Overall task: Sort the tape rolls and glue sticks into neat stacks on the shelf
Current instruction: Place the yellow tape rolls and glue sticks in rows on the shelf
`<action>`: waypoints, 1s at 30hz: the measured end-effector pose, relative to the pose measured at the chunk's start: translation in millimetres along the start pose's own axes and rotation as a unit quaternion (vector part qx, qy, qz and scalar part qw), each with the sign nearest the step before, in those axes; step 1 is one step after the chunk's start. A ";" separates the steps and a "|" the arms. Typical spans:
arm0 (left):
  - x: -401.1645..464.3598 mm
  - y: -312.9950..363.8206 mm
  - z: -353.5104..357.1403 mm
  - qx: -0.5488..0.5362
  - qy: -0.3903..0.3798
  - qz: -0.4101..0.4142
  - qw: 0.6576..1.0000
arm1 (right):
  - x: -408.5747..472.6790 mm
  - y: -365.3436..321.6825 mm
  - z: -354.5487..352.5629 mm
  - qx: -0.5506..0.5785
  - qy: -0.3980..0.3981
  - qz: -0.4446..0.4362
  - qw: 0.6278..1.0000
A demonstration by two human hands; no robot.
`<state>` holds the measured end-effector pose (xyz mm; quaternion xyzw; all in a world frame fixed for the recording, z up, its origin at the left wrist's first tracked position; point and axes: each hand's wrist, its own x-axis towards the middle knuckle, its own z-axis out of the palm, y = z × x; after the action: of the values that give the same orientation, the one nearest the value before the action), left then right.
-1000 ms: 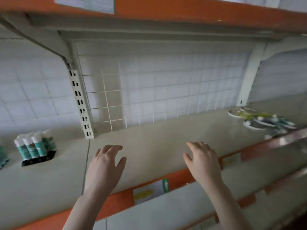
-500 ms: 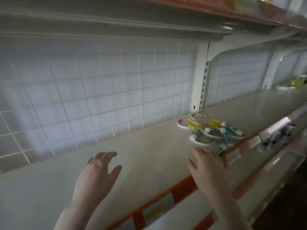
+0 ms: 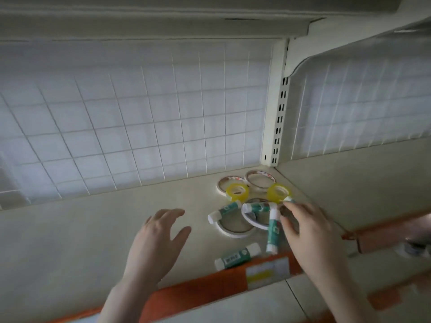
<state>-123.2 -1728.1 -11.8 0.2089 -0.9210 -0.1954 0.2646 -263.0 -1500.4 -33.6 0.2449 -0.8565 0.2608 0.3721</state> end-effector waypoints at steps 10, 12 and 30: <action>6.9 51.7 29.2 0.040 -0.011 -0.019 0.999 | 21.3 20.8 17.7 0.047 -0.065 -0.033 0.996; 16.9 55.5 32.4 0.049 -0.024 -0.012 0.998 | 24.3 18.7 20.1 0.056 -0.084 -0.036 0.994; 62.7 76.0 53.8 0.092 -0.143 0.046 0.984 | 31.0 17.4 16.2 0.119 -0.167 -0.010 0.979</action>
<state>-223.7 -1681.7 7.3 0.1592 -0.9721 -0.1252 0.1186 -300.7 -1504.7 -24.0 0.3362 -0.8666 0.3129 0.1949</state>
